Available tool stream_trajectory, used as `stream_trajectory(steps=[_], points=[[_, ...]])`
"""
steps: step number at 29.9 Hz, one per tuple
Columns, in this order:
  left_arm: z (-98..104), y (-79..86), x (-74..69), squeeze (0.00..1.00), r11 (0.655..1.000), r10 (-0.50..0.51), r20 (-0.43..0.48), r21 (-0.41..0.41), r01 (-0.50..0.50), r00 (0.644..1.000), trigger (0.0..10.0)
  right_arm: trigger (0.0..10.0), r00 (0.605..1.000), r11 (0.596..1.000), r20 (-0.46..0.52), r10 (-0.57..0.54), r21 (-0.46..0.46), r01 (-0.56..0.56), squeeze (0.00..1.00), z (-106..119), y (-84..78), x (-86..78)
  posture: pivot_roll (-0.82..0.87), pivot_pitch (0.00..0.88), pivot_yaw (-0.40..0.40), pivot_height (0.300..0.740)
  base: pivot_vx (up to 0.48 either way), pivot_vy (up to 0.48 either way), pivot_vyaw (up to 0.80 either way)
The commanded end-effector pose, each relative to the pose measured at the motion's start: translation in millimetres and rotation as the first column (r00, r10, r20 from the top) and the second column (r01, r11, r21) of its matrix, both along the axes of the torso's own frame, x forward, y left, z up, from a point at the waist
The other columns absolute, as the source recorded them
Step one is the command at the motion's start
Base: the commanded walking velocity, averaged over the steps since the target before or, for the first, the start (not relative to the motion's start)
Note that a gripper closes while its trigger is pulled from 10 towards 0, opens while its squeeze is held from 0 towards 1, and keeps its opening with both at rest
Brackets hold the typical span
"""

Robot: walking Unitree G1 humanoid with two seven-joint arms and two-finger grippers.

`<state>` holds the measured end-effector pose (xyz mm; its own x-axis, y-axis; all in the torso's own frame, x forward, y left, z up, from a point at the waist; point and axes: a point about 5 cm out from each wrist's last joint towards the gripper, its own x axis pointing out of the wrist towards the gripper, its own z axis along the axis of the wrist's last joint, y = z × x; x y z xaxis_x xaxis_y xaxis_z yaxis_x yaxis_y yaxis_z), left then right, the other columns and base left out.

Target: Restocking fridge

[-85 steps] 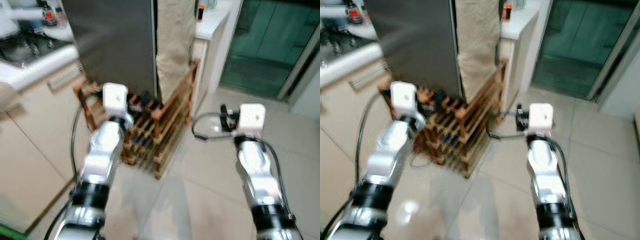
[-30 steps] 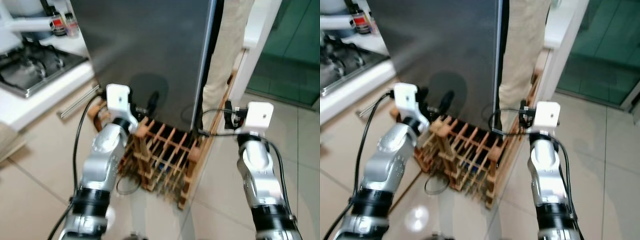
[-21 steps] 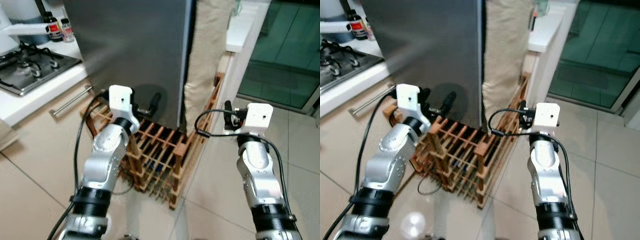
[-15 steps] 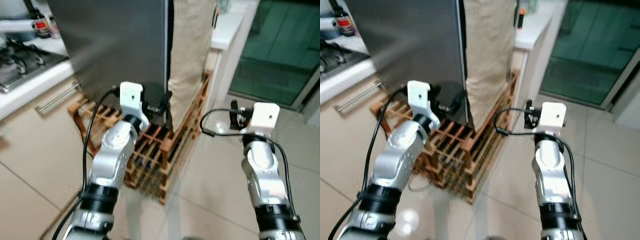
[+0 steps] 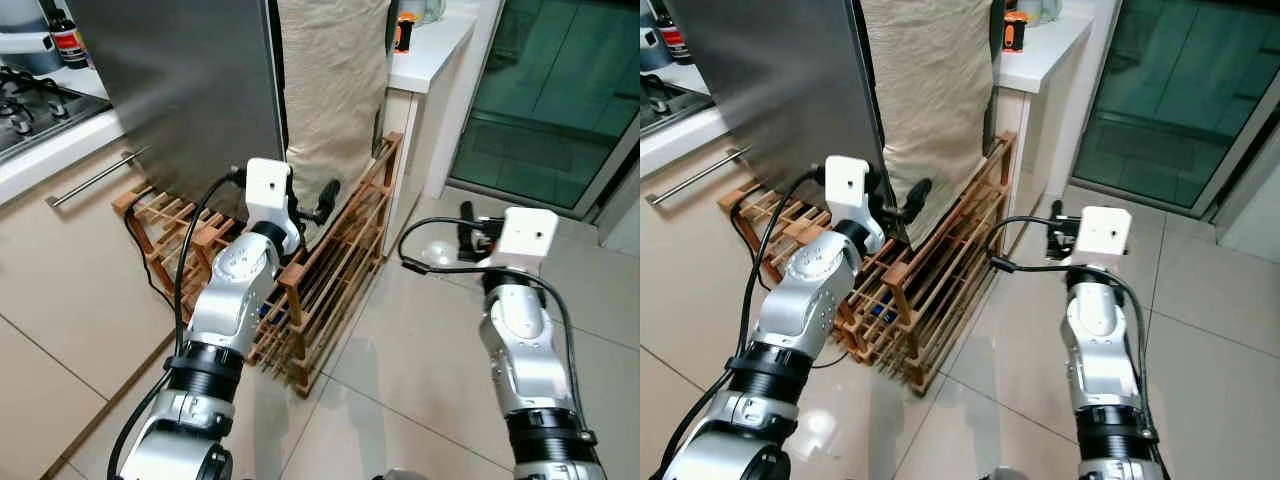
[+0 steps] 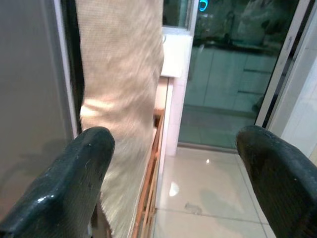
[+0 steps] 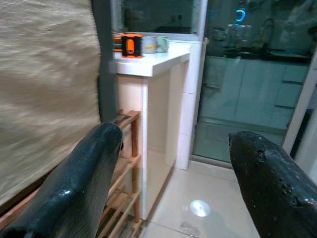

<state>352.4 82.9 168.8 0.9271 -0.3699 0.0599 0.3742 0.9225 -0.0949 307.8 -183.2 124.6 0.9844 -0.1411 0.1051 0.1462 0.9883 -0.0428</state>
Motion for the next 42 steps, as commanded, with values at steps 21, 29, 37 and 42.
stream_trajectory(steps=[21, 29, 37, 42], points=[[-23, 86.4, -89.7, 0.00, 0.953, 0.297, 0.049, 0.047, -0.299, 0.954, 10.0, 10.0, 0.996, 0.998, 0.077, 0.045, -0.035, -0.043, 0.00, 17, -17.1, -94.3, -0.18, 0.000, 0.036, 0.740, 0.000, 0.000, 0.00], [-1, 56.2, -75.2, 0.00, 0.987, 0.149, 0.104, 0.048, -0.155, 0.983, 10.0, 10.0, 0.996, 0.998, 0.066, 0.060, -0.015, -0.059, 0.00, 18, -8.5, -84.9, -0.19, 0.000, 0.047, 0.740, 0.313, 0.000, 0.00], [1, 53.5, -73.1, 0.00, 0.989, 0.138, 0.108, 0.047, -0.143, 0.985, 10.0, 10.0, 0.996, 0.998, 0.064, 0.061, -0.013, -0.060, 0.00, 18, -7.5, -84.2, -0.19, 0.000, 0.052, 0.740, 0.450, 0.000, 0.00], [1, 53.5, -73.1, 0.00, 0.989, 0.138, 0.108, 0.047, -0.143, 0.985, 10.0, 10.0, 0.996, 0.998, 0.064, 0.061, -0.013, -0.060, 0.00, 18, -7.5, -84.2, -0.19, 0.000, 0.052, 0.740, 0.450, 0.000, 0.00]])
